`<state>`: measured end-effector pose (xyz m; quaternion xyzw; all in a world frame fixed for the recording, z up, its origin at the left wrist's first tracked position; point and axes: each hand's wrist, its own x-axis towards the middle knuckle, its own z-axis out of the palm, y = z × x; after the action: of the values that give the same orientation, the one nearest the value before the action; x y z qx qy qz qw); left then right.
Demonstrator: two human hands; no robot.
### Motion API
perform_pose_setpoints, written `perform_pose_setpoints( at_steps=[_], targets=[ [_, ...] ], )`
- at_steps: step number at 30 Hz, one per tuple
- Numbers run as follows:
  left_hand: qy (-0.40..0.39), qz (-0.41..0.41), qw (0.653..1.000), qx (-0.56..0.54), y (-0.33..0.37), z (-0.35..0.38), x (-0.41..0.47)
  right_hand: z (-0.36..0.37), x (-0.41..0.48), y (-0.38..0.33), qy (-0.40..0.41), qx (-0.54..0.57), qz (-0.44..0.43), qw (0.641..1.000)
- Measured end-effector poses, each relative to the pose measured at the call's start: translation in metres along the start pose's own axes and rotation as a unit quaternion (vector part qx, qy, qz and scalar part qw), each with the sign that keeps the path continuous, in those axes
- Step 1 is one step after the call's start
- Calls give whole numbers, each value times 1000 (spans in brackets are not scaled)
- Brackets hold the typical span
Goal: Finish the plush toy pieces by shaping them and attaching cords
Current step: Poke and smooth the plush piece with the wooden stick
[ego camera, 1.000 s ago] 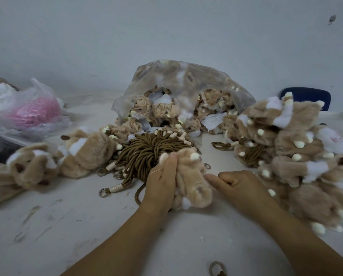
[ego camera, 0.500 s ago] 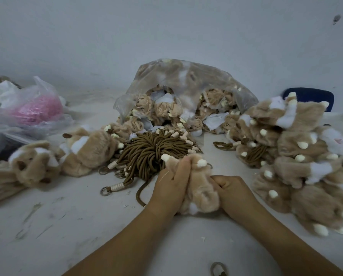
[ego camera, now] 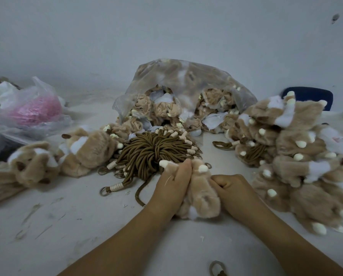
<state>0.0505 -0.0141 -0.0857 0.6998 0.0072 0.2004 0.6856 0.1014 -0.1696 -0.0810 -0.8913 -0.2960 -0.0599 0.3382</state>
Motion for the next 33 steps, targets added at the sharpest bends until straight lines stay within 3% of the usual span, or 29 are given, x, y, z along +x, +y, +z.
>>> perform_pose_setpoints(
  at_steps=[5,9,13,17,20,23,24,26,29,31,33],
  targets=[
    [-13,-4,999,-32,-8,-2,9,-4,9,11,87,97,97,987],
    [31,-33,997,-55,-13,-7,13,-9,8,17,101,37,106,989],
    [129,7,991,-24,-11,-19,17,-23,6,19,27,-71,96,992],
    [153,44,987,-23,-8,-31,19,-35,3,20,-47,-101,51,992],
    [129,14,991,-10,-12,-30,24,-31,0,11,-69,-71,23,995],
    [55,-64,992,-91,-13,-27,24,-15,-5,1,-78,37,22,996],
    [60,-56,993,-84,-13,-26,24,-10,-6,-1,-73,83,29,993],
    [121,66,989,62,-10,-27,24,-5,-3,-3,-37,122,55,990],
    [236,205,933,179,-2,-25,16,-6,3,-3,31,104,96,990],
    [219,221,932,185,4,-21,11,-7,5,-1,52,74,102,991],
    [152,201,948,193,7,-15,9,-6,5,1,70,54,100,991]
  ],
)
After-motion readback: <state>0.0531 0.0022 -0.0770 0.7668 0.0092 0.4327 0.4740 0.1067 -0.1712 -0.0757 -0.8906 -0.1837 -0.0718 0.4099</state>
